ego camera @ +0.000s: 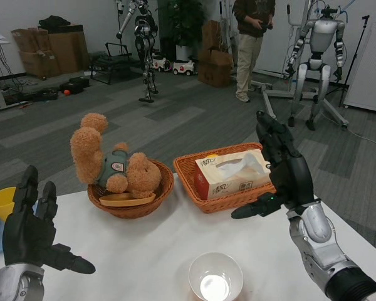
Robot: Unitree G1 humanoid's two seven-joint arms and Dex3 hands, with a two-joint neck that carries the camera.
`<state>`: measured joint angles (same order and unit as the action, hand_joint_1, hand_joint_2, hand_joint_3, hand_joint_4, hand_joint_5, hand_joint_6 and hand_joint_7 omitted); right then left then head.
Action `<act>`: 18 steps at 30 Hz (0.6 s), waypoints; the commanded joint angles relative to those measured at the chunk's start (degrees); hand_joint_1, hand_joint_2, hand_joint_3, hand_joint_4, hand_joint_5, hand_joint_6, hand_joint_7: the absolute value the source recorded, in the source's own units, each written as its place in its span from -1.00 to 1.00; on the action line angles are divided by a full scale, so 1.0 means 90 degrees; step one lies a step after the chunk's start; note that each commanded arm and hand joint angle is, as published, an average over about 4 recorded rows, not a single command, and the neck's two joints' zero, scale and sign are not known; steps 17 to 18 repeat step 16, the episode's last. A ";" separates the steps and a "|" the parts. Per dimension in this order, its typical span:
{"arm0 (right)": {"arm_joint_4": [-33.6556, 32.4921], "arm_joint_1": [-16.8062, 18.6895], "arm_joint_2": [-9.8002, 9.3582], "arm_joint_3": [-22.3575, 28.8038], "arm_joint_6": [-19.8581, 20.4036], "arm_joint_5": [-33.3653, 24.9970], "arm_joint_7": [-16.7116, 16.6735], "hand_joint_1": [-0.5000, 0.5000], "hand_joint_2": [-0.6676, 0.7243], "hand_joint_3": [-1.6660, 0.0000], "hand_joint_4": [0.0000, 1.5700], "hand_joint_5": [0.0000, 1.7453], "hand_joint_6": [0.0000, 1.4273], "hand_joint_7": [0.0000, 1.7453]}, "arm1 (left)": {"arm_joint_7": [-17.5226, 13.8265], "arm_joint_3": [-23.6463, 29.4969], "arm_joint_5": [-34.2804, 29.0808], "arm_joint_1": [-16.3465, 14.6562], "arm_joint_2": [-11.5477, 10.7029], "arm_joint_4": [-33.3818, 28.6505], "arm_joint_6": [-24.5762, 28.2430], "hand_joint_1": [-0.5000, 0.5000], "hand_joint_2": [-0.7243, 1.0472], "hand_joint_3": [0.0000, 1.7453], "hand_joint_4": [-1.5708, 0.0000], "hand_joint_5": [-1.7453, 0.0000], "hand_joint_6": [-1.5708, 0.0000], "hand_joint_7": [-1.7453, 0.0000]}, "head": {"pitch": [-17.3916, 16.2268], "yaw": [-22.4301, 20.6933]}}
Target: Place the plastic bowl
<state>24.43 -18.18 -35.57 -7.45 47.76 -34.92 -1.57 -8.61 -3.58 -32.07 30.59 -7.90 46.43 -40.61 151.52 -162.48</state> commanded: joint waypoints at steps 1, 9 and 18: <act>-0.0124 -0.0146 0.0000 -0.0015 0.0071 -0.0007 -0.0033 -0.83 0.00 0.81 -1.00 -1.00 -1.00 -0.60 | -0.0011 -0.0012 0.0008 -0.0020 -0.0059 -0.0118 0.0030 -1.00 -0.70 -1.00 1.00 1.00 1.00 1.00 | -0.0006 0.0014; -0.0185 -0.0102 0.0020 -0.0032 0.0074 -0.0009 -0.0040 -0.83 -0.05 0.81 -1.00 -1.00 -1.00 -0.60 | -0.0011 -0.0019 0.0008 -0.0061 -0.0059 -0.0179 0.0030 -1.00 -0.70 -1.00 1.00 1.00 1.00 1.00 | 0.0008 -0.0031; -0.0218 -0.0080 0.0027 -0.0032 0.0074 -0.0027 -0.0040 -0.86 -0.09 0.81 -1.00 -1.00 -1.00 -0.60 | -0.0011 -0.0019 0.0008 -0.0111 -0.0059 -0.0215 0.0030 -1.00 -0.70 -1.00 1.00 1.00 1.00 1.00 | 0.0003 -0.0089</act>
